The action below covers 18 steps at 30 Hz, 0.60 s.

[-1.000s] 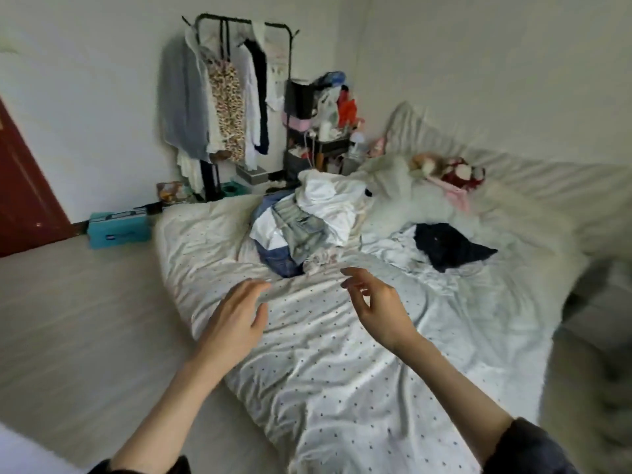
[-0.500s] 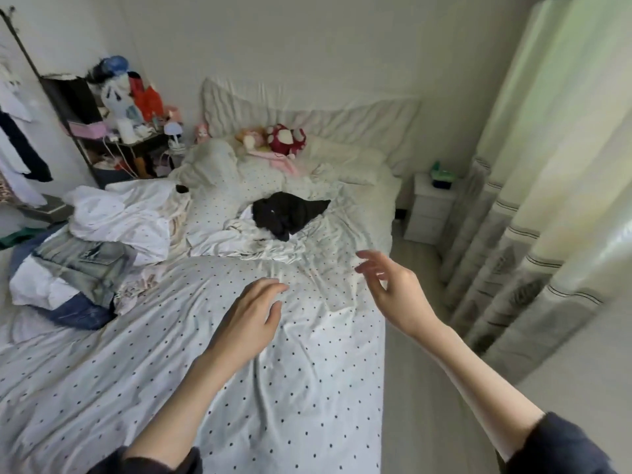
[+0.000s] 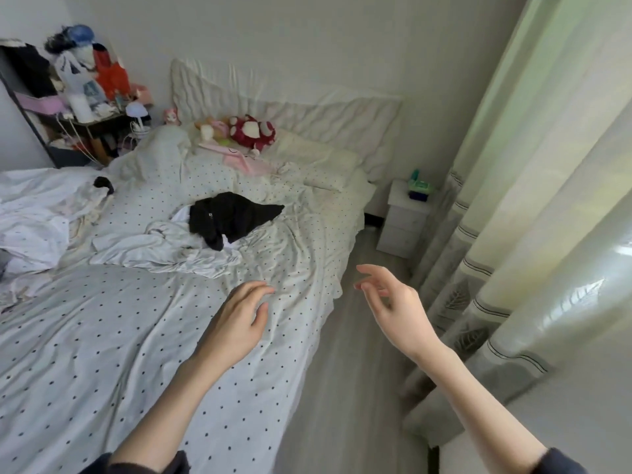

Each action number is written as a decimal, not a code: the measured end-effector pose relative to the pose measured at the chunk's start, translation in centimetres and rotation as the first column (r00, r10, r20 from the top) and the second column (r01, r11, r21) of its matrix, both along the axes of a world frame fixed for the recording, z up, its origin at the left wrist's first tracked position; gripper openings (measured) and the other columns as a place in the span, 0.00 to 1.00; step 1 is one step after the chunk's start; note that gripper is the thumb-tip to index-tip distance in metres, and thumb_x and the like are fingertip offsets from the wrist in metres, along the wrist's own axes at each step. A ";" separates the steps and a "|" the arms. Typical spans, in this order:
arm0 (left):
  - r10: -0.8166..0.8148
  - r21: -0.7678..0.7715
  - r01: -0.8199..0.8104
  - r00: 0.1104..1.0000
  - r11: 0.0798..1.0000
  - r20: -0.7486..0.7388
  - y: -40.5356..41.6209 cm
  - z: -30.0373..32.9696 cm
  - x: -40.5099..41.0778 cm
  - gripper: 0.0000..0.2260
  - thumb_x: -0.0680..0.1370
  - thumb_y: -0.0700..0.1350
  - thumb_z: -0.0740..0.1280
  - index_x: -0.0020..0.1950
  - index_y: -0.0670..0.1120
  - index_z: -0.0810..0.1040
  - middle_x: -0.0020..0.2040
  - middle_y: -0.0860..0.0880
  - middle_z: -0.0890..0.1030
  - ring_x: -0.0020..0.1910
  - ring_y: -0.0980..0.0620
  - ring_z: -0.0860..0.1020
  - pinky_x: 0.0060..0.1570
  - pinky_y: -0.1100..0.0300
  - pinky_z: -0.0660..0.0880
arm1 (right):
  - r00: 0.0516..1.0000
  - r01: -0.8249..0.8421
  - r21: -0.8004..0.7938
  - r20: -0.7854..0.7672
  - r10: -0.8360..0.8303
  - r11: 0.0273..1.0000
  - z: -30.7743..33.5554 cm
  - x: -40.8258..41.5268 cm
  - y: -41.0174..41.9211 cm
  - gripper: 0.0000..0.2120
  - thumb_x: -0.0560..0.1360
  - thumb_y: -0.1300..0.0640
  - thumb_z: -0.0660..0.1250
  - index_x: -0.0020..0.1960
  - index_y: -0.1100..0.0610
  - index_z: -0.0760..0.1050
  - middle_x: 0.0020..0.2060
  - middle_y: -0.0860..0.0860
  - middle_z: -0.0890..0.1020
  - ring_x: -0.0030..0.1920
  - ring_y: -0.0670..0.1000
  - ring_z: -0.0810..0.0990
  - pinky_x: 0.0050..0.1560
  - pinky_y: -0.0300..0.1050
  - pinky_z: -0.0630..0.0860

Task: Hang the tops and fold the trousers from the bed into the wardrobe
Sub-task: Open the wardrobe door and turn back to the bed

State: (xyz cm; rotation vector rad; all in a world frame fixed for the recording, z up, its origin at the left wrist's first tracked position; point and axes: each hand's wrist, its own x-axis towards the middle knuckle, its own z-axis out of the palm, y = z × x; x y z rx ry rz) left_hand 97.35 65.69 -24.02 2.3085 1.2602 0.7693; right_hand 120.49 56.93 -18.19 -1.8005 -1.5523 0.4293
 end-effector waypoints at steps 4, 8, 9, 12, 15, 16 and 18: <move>0.014 -0.078 -0.015 1.000 0.997 -0.017 4.5 -1.3 3.4 0.19 0.80 0.42 0.58 0.71 0.49 0.65 0.69 0.53 0.67 0.67 0.55 0.67 0.59 0.67 0.61 | 0.999 -0.020 -0.067 -0.036 0.018 0.998 -1.9 4.0 5.8 0.14 0.79 0.61 0.58 0.63 0.52 0.72 0.47 0.45 0.82 0.51 0.46 0.79 0.54 0.40 0.73; 0.095 -0.136 -0.095 0.995 0.986 -0.011 13.4 -3.0 6.6 0.20 0.81 0.42 0.58 0.73 0.48 0.62 0.71 0.51 0.66 0.68 0.54 0.67 0.62 0.63 0.62 | 0.998 -0.042 -0.069 -0.041 0.039 0.997 -3.3 7.7 14.5 0.14 0.79 0.60 0.59 0.63 0.52 0.72 0.45 0.47 0.82 0.48 0.49 0.80 0.54 0.44 0.74; 0.114 -0.156 -0.114 0.993 0.981 -0.009 15.6 -3.5 7.2 0.20 0.81 0.42 0.58 0.73 0.47 0.62 0.71 0.50 0.66 0.69 0.53 0.66 0.63 0.62 0.63 | 0.998 -0.038 -0.071 -0.046 0.035 0.997 -3.8 8.3 16.7 0.13 0.79 0.61 0.60 0.63 0.52 0.73 0.44 0.48 0.82 0.48 0.50 0.80 0.54 0.44 0.75; 0.160 -0.191 -0.160 0.987 0.968 -0.016 21.6 -4.0 8.8 0.20 0.81 0.41 0.58 0.73 0.46 0.63 0.71 0.48 0.67 0.69 0.51 0.66 0.65 0.60 0.63 | 0.995 -0.088 -0.104 -0.050 0.083 0.991 -4.6 9.7 24.0 0.14 0.79 0.62 0.60 0.62 0.53 0.73 0.42 0.48 0.82 0.49 0.50 0.80 0.55 0.44 0.75; 0.201 -0.232 -0.201 0.979 0.952 -0.023 26.3 -4.9 9.1 0.18 0.80 0.41 0.58 0.71 0.47 0.65 0.69 0.48 0.68 0.68 0.51 0.67 0.64 0.61 0.63 | 0.986 -0.164 -0.139 -0.051 0.159 0.977 -5.4 10.1 31.2 0.14 0.79 0.62 0.60 0.63 0.53 0.73 0.43 0.48 0.82 0.49 0.49 0.80 0.56 0.46 0.75; 0.227 -0.254 -0.229 0.973 0.940 -0.038 28.0 -5.6 8.9 0.18 0.80 0.41 0.58 0.71 0.46 0.66 0.69 0.48 0.69 0.68 0.51 0.67 0.64 0.62 0.63 | 0.982 -0.189 -0.141 -0.048 0.184 0.972 -5.8 10.2 33.7 0.14 0.79 0.61 0.60 0.63 0.53 0.73 0.44 0.48 0.82 0.49 0.49 0.79 0.55 0.47 0.75; 0.296 -0.318 -0.291 0.955 0.902 -0.034 31.3 -6.7 8.8 0.18 0.80 0.41 0.59 0.71 0.45 0.66 0.68 0.47 0.69 0.68 0.51 0.67 0.63 0.65 0.61 | 0.971 -0.239 -0.157 -0.055 0.233 0.958 -6.8 10.1 38.5 0.14 0.79 0.61 0.60 0.63 0.54 0.73 0.44 0.50 0.82 0.48 0.51 0.80 0.53 0.49 0.76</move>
